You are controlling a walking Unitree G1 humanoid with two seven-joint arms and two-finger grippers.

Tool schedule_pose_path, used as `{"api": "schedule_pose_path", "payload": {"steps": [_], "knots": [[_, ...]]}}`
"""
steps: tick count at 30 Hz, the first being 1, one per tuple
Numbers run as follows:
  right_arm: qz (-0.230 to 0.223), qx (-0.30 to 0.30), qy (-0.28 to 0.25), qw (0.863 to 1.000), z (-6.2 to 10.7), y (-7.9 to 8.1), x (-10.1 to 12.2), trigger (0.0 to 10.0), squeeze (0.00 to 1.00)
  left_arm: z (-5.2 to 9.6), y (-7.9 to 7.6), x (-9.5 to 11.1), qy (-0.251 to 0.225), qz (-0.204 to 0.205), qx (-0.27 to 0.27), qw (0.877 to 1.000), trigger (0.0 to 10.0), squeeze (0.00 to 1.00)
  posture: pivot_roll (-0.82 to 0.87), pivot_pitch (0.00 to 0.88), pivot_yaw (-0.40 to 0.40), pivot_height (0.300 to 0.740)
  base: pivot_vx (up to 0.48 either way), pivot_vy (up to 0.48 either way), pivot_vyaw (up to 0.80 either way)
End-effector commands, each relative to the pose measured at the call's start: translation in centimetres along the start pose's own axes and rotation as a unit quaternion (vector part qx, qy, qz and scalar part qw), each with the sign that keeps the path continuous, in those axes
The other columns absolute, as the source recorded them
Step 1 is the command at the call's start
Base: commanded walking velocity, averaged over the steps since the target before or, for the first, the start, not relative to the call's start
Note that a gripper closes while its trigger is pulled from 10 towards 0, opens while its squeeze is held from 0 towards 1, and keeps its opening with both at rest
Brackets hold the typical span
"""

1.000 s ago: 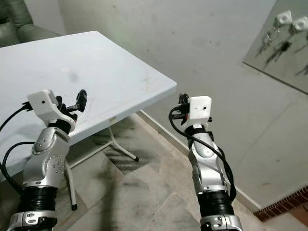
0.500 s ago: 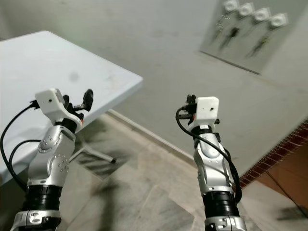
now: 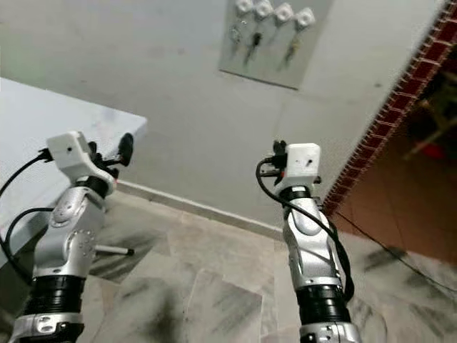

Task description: Hang keys on a hook

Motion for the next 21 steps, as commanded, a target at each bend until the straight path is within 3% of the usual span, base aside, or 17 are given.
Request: {"api": "schedule_pose_path", "payload": {"steps": [1,5,17,21], "knots": [[0.004,-0.009,-0.005,1.0,-0.15,-0.82,0.45,10.0,0.0,-0.02,-1.13,-0.03,0.002,0.002,-0.017,1.0,10.0,0.0,0.06,0.002,-0.071,0.74,0.0,0.0,-0.73],[-0.001,-0.009,-0.014,1.0,-0.23,-0.77,0.84,10.0,0.0,-0.07,-1.23,-0.06,0.002,0.005,-0.016,1.0,10.0,0.0,0.06,0.0,-0.074,0.74,0.0,0.0,-0.55],[0.001,-0.007,-0.009,1.0,-0.27,-0.77,0.92,10.0,0.0,-0.19,-1.8,-0.05,0.0,0.021,-0.024,0.999,10.0,0.0,0.05,0.0,-0.077,0.74,0.0,0.0,0.0],[-0.002,-0.007,-0.005,1.0,-0.23,-0.73,0.77,10.0,0.0,-0.14,-1.79,-0.04,-0.001,0.019,-0.028,0.999,10.0,0.0,0.05,0.0,-0.077,0.74,0.315,0.0,0.0]]}}
Point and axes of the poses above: a point about 5 cm out from each wrist's last joint towards the gripper, its own z axis pointing back from the gripper into the wrist, its own x axis along the axis of the wrist's last joint, y = z × x, the point moved 6 cm from there along -z, pointing out of the wrist towards the gripper, and after that the axes turned 14 degrees about z, right-handed, at the moved point
